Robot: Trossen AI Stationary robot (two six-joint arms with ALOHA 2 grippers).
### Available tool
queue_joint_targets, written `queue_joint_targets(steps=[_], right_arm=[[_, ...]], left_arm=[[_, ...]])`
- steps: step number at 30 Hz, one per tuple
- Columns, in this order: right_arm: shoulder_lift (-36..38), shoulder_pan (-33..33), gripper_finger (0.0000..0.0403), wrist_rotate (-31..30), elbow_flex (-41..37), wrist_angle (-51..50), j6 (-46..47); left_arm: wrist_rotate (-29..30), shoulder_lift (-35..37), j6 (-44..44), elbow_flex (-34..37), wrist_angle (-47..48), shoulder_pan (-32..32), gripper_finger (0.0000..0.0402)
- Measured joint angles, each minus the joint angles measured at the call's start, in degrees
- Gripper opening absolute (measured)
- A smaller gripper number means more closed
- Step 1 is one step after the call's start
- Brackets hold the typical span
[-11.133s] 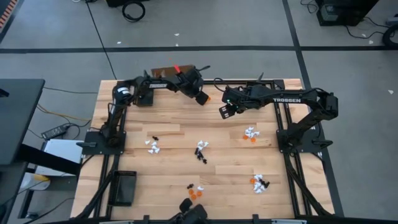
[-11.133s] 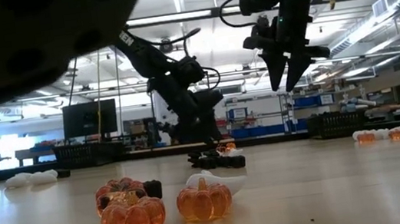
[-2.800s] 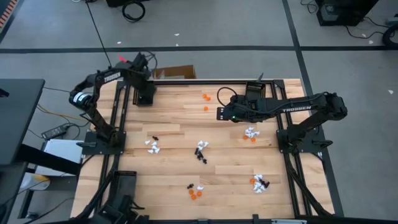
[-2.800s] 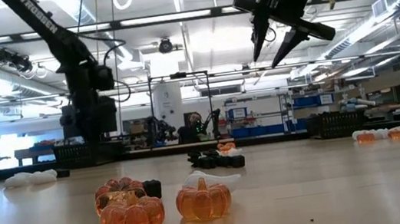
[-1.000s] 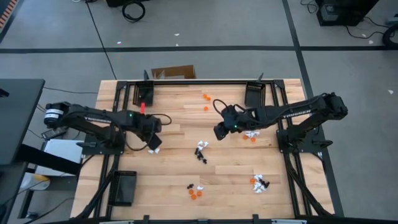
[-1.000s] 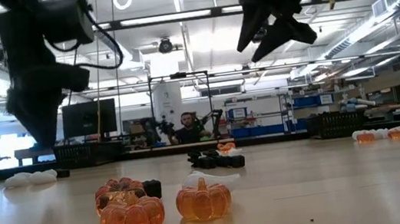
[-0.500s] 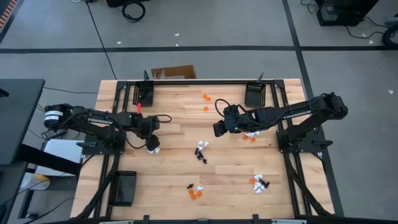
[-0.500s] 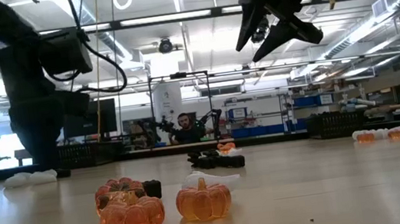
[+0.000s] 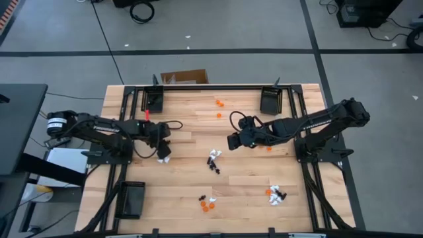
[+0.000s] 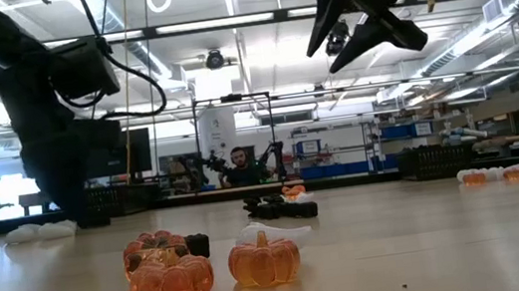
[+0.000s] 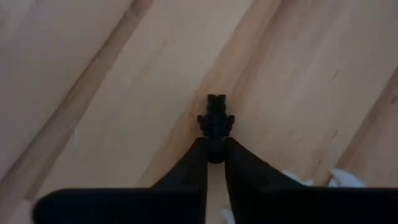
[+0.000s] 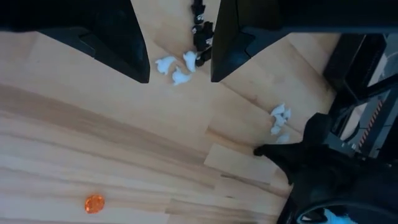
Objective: Sort Halloween decoration
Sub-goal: Put the black skeleton toy into the top left black basket
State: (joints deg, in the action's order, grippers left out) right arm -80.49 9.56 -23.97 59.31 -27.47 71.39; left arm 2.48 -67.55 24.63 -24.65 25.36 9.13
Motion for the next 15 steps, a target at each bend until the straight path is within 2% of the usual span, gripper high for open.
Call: queue_joint_targets(steps=[6, 10, 15], right_arm=[[0.0, 1.92, 0.018, -1.72, 0.0, -0.02, 0.94], [0.0, 2.12, 0.018, -1.7, 0.0, -0.04, 0.87], [0.0, 2.07, 0.018, -1.66, 0.0, -0.11, 0.59]], left_arm=[[-2.33, 0.0, 3.0, -6.48, 3.04, 4.8, 0.0026], [-2.3, 0.0, -0.3, -12.66, 7.95, 11.16, 0.0054], [0.27, 0.02, -4.49, -19.17, 12.86, 21.08, 0.0053]])
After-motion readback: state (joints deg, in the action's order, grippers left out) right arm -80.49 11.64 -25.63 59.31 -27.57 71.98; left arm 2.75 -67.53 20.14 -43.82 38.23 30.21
